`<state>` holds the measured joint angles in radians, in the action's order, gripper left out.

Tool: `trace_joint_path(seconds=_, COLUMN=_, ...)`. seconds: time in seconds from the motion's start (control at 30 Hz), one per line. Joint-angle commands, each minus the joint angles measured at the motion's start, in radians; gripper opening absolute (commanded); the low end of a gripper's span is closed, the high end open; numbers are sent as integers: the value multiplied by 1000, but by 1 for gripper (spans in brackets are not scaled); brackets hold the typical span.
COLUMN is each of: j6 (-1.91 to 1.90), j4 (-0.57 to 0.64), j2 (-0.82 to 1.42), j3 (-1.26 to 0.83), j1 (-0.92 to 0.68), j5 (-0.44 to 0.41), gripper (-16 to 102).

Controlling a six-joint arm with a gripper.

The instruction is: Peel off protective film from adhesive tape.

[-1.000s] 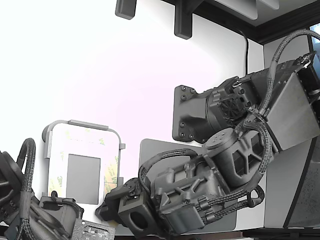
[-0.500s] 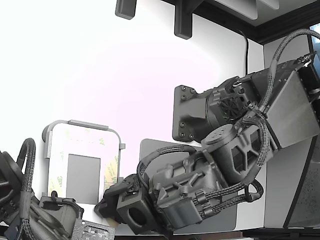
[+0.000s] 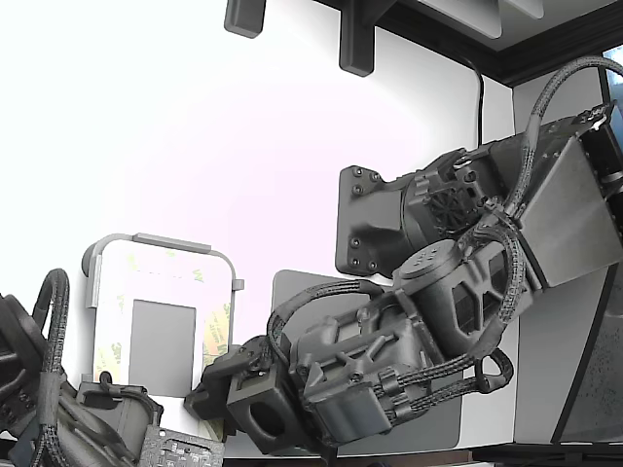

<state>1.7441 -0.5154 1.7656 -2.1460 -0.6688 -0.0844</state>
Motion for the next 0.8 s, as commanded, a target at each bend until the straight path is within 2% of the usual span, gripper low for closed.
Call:
trace_joint_path(seconds=0.0, j6=6, j4=-17, j2=26, j3=44, j1=17, j5=-6, gripper=-11)
trace_joint_path(seconds=0.2, j6=14, j4=-86, j2=32, j3=101, j1=26, j5=-5, gripper=-10)
trace_joint_path(seconds=0.23, j6=17, j4=-110, j2=34, j3=120, j1=32, j5=5, gripper=-6)
trace_joint_path(seconds=0.27, j6=17, j4=-143, j2=37, j3=141, j1=34, j5=6, gripper=3)
trace_joint_path(seconds=0.3, j6=18, j4=-178, j2=40, j3=163, j1=35, j5=6, gripper=16)
trace_joint_path(seconds=0.33, j6=18, j4=-204, j2=49, j3=175, j1=35, j5=2, gripper=34)
trace_joint_path(seconds=0.37, j6=17, j4=-218, j2=61, j3=179, j1=35, j5=-2, gripper=70)
trace_joint_path(seconds=0.4, j6=11, j4=-227, j2=80, j3=179, j1=35, j5=-6, gripper=98)
trace_joint_path(seconds=0.43, j6=5, j4=-235, j2=103, j3=172, j1=35, j5=-9, gripper=93)
trace_joint_path(seconds=0.5, j6=-37, j4=-279, j2=156, j3=155, j1=26, j5=-31, gripper=100)
trace_joint_path(seconds=0.77, j6=-212, j4=-453, j2=385, j3=95, j1=63, j5=-18, gripper=98)
